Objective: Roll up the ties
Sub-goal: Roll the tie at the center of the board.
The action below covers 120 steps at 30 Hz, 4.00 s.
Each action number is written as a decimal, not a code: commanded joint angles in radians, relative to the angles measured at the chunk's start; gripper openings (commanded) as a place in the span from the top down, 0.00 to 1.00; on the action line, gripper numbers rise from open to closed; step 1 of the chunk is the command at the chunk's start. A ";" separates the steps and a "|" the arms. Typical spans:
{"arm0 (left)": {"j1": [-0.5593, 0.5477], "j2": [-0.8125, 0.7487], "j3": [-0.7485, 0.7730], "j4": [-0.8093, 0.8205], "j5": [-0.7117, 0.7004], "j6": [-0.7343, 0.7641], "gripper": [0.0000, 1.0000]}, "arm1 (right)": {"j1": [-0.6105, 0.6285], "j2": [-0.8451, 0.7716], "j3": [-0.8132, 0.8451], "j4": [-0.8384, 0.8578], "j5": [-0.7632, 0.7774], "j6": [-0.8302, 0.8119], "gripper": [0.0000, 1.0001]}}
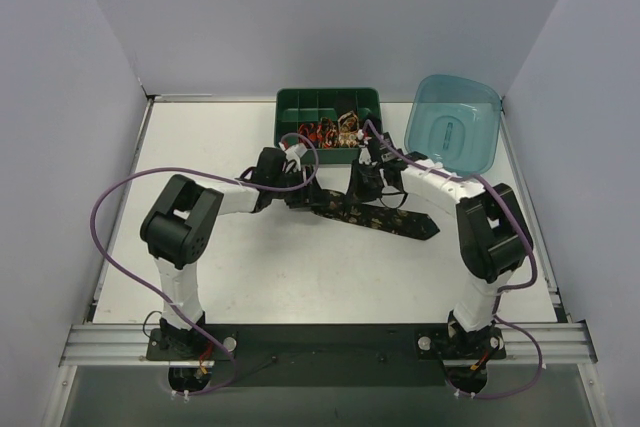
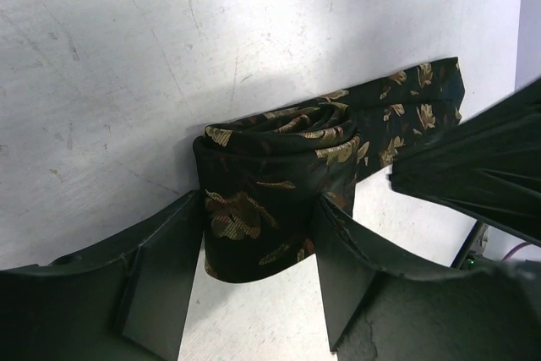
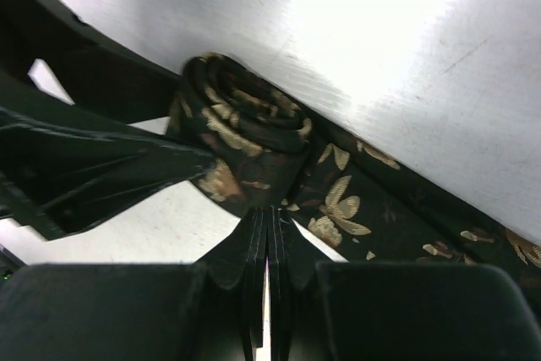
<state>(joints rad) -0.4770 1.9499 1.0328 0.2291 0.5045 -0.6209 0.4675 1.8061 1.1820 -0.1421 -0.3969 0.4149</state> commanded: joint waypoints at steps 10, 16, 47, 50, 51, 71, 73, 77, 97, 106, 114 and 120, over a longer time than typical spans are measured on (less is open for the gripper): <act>-0.014 0.007 0.050 -0.045 -0.050 0.020 0.37 | 0.046 0.065 0.096 -0.040 0.065 -0.019 1.00; -0.014 -0.008 0.044 -0.025 -0.047 0.018 0.37 | 0.053 0.099 0.105 -0.063 0.113 -0.022 1.00; -0.020 -0.075 -0.011 0.190 0.051 -0.036 0.63 | 0.057 0.190 0.154 -0.067 0.009 -0.014 1.00; -0.022 -0.126 -0.022 0.151 0.040 -0.016 0.63 | 0.075 0.205 0.185 -0.067 -0.003 -0.016 1.00; -0.023 -0.147 -0.022 0.130 0.036 -0.011 0.63 | 0.077 0.211 0.191 -0.065 -0.008 -0.018 1.00; -0.020 -0.131 -0.002 0.007 -0.066 0.055 0.56 | 0.005 0.101 0.203 -0.074 -0.040 -0.016 1.00; -0.025 -0.129 0.007 -0.010 -0.072 0.055 0.56 | -0.007 0.099 0.196 -0.080 -0.034 -0.018 1.00; -0.040 -0.137 0.047 -0.071 -0.115 0.081 0.55 | -0.038 0.099 0.173 -0.082 -0.019 -0.015 1.00; -0.158 -0.042 0.246 -0.283 -0.215 0.156 0.50 | -0.026 0.188 0.147 -0.073 -0.051 0.015 1.00; -0.196 0.007 0.340 -0.372 -0.276 0.181 0.47 | -0.066 0.061 0.087 -0.148 -0.011 0.005 1.00; -0.227 0.078 0.426 -0.453 -0.302 0.193 0.45 | -0.112 -0.002 0.074 -0.203 0.039 -0.004 1.00; -0.245 0.116 0.464 -0.473 -0.305 0.194 0.43 | -0.142 -0.028 0.067 -0.217 0.063 -0.010 1.00</act>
<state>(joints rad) -0.7101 2.0384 1.4467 -0.2008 0.2192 -0.4458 0.3405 1.8374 1.2636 -0.3000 -0.3656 0.4141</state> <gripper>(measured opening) 0.561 0.024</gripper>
